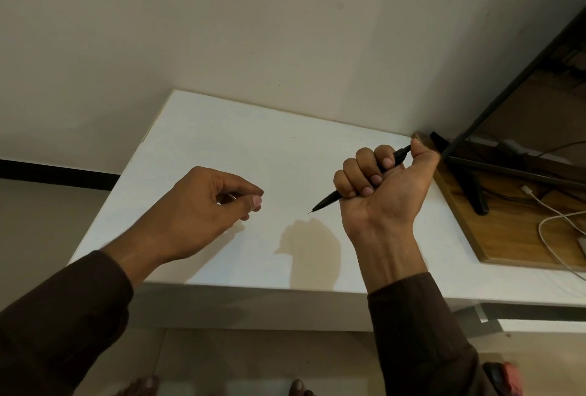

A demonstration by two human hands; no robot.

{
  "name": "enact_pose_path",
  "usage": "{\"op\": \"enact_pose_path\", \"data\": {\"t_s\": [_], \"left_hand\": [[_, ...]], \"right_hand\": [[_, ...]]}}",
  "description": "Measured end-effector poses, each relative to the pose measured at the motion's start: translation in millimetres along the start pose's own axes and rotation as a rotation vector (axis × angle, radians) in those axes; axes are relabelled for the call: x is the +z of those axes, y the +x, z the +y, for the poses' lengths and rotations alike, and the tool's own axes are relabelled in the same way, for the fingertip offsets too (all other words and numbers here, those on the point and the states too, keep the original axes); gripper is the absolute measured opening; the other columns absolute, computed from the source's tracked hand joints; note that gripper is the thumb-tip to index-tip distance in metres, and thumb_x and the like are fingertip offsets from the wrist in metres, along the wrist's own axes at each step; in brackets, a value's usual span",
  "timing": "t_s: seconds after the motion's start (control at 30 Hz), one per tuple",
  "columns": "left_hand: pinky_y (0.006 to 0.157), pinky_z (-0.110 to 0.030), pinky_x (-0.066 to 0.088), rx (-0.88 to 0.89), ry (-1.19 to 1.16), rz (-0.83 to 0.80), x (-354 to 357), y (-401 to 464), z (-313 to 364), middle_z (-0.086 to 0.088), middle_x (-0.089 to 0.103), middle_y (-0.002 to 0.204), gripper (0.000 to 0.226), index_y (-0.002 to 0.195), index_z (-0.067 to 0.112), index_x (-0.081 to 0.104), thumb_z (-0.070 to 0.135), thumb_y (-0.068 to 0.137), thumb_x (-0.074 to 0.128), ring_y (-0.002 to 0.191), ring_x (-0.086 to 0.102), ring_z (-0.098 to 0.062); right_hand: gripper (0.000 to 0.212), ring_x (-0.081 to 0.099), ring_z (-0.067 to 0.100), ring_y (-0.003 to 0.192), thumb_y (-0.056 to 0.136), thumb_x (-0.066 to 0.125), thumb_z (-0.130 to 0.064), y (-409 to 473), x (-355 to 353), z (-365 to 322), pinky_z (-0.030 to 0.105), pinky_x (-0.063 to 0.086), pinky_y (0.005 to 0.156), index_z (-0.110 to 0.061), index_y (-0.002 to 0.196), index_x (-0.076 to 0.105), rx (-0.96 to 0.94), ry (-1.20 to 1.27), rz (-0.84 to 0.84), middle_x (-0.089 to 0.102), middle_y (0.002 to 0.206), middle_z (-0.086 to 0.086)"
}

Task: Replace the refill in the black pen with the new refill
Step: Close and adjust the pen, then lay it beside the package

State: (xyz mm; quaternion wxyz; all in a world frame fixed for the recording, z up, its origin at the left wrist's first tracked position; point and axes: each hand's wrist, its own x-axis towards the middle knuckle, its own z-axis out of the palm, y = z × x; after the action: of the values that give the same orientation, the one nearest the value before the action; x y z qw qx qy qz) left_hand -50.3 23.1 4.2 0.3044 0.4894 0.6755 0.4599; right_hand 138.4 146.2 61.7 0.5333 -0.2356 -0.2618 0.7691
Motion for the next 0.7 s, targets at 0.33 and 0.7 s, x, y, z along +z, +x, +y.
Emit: {"op": "enact_pose_path", "data": {"t_s": [0.33, 0.7], "left_hand": [[0.068, -0.017, 0.054, 0.001, 0.016, -0.008, 3.2, 1.9, -1.6, 0.023, 0.08, 0.091, 0.018, 0.104, 0.032, 0.08, 0.035, 0.09, 0.07, 0.081, 0.076, 0.002], [0.064, -0.016, 0.055, 0.008, 0.035, -0.017, 2.2, 1.1, -2.9, 0.03, 0.077, 0.095, 0.019, 0.106, 0.033, 0.079, 0.037, 0.09, 0.071, 0.082, 0.076, 0.003]], "right_hand": [[0.046, 0.015, 0.012, 0.041, 0.096, 0.037, -0.048, 1.5, -2.4, -2.4, 0.025, 0.019, 0.04, -0.018, 0.06, 0.033, -0.007, 0.007, 0.014, 0.019, 0.053, -0.004], [0.046, 0.014, 0.012, 0.042, 0.096, 0.037, -0.047, 2.1, -3.3, -4.1, 0.025, 0.017, 0.042, -0.019, 0.06, 0.034, -0.015, 0.019, 0.021, 0.019, 0.053, -0.003]]}}
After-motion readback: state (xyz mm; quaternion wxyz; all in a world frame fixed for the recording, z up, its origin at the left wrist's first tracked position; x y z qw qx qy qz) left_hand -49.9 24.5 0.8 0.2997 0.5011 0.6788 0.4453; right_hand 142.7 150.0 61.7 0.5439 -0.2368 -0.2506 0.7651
